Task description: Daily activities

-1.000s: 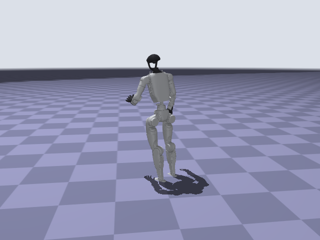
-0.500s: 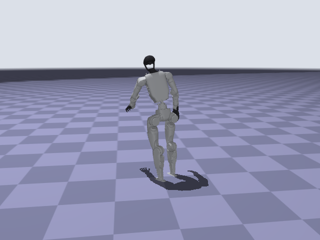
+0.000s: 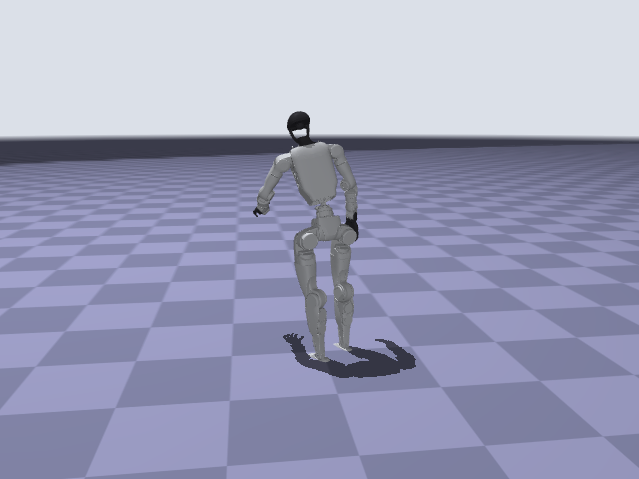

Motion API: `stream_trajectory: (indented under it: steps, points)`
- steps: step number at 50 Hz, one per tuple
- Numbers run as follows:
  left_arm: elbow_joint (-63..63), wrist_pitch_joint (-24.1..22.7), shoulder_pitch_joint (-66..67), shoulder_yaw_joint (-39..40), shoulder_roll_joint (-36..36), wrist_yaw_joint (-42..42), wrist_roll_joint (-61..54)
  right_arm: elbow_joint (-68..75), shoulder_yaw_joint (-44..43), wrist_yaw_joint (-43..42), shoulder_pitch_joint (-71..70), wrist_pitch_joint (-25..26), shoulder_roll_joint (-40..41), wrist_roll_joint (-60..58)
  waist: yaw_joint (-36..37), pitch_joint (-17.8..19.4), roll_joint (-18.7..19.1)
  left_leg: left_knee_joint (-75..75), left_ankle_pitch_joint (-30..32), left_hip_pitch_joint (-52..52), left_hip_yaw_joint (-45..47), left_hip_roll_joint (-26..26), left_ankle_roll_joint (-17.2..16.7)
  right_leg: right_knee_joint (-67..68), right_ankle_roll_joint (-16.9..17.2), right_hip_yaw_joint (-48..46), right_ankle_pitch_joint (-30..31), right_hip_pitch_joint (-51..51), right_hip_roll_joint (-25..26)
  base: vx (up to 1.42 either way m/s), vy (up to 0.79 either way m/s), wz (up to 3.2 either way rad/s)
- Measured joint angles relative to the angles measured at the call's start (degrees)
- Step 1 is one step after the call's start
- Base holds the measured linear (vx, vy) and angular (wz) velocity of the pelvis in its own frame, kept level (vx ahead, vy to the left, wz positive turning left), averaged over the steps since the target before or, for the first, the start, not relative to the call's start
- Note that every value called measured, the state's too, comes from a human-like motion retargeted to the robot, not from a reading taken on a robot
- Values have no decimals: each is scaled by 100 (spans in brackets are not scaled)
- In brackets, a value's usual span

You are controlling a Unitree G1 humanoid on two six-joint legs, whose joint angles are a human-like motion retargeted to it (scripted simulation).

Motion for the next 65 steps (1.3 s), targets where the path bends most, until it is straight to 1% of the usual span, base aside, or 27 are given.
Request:
stream_trajectory:
  steps: [5,9,13,17,25,37,42,47,55,65]
  points:
    - [-1470,-52,825,538,284,-15,89,-10,-179,27,139,80,-131,-193,231,-23,73,-2,9,76,-19,-56,60,64,26,18,-64,42,-47,0,0,0]
    - [-2403,-46,1492,941,454,-113,200,-18,-278,17,243,128,-247,-331,363,-40,156,-4,7,168,-43,-92,98,167,36,18,-142,85,-77,0,0,0]
    - [-3048,-18,2089,1239,550,-269,289,-21,-332,-18,324,157,-355,-440,452,-56,255,-5,-4,277,-76,-123,127,308,33,-2,-250,131,-102,0,0,0]
    - [-3427,12,2562,1402,561,-465,330,0,-340,-73,372,179,-427,-512,505,-71,357,-5,-21,390,-116,-148,144,466,19,-36,-377,175,-123,0,0,0]
    - [-3639,84,3038,1407,398,-848,339,136,-270,-113,377,213,-452,-590,561,-84,519,-4,-53,594,-230,-194,156,775,-29,-122,-638,254,-170,0,0,0]
    - [-3626,138,3075,1267,-56,-1286,53,275,-219,39,196,212,-318,-534,722,-12,667,-5,-34,702,-498,-242,153,947,-93,-313,-826,339,-254,0,0,0]
    - [-3734,118,3090,1240,-341,-1358,-205,322,-208,75,-7,188,-291,-436,845,73,727,-7,14,616,-640,-257,151,930,-107,-432,-819,296,-295,-1,0,8]
    - [-3917,48,3154,1221,-687,-1259,-454,409,-210,-28,-316,114,-309,-255,1018,183,810,-10,95,433,-801,-268,139,885,-115,-576,-767,178,-340,-3,0,23]
    - [-4173,-157,3251,1069,-1222,-831,-598,576,-273,-625,-1232,-149,-464,229,1396,366,985,-18,322,-47,-1109,-301,112,797,-144,-851,-628,-168,-435,-4,0,30]
    - [-4304,-450,3308,655,-1597,-436,-434,602,-634,-1874,-2973,-643,-1066,952,2038,547,1176,-43,723,-897,-1487,-394,102,618,-133,-1214,-361,-810,-595,-1,2,32]
